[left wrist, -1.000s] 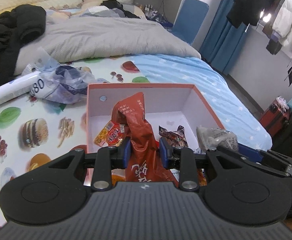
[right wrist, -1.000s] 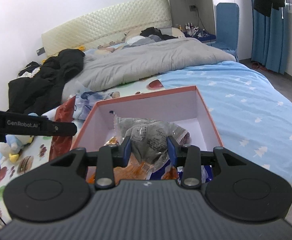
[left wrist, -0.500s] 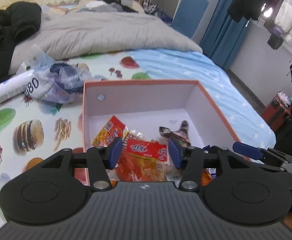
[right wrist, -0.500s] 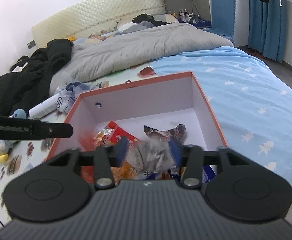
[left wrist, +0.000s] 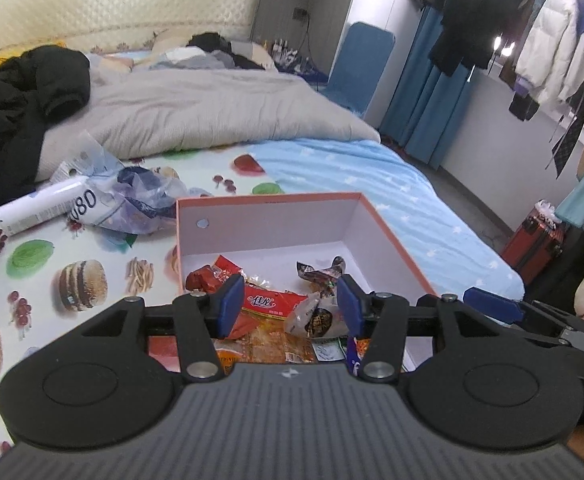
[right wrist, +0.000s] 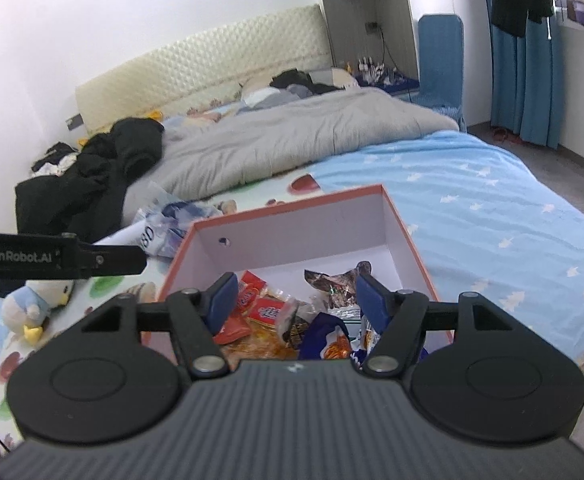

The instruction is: Organize snacks

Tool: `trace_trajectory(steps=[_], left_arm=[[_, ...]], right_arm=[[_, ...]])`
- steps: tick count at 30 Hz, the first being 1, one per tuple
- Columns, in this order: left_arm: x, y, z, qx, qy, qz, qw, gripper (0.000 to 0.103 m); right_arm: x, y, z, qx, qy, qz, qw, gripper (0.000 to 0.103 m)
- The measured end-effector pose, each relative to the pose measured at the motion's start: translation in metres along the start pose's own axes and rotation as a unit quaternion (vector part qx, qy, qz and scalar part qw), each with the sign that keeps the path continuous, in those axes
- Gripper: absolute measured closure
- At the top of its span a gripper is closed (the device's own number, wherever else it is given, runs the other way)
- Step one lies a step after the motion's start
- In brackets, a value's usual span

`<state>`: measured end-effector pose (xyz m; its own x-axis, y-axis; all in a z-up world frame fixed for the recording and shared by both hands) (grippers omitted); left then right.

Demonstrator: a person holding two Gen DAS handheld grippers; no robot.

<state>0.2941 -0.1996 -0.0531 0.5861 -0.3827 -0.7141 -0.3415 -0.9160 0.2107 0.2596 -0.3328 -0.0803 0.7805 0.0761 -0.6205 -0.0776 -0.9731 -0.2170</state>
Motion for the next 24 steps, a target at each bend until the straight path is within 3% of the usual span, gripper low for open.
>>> trace_trajectory(steps=[14, 24], left_arm=[[-0.108, 0.016, 0.033, 0.004, 0.061, 0.013, 0.9981, 0.046], [-0.156, 0.021, 0.065, 0.002, 0.075, 0.013, 0.9971, 0.046]], right_arm=[[-0.084, -0.029, 0.013, -0.006, 0.055, -0.008, 0.998, 0.036], [-0.127, -0.044, 0.033, -0.010, 0.076, -0.013, 0.997, 0.036]])
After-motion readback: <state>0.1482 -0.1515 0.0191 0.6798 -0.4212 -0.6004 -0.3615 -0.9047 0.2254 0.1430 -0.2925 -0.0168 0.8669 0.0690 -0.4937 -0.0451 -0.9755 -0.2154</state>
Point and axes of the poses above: each gripper's, at about its wrist camera, not at the fingertips, and x roughly the way its jaws point, y to its right, z to its underside, the point moved 7 cm from there along x, roughly the way its jaws point, and after that the axes turned 7 degrees about -y, right-handed, at the moved point
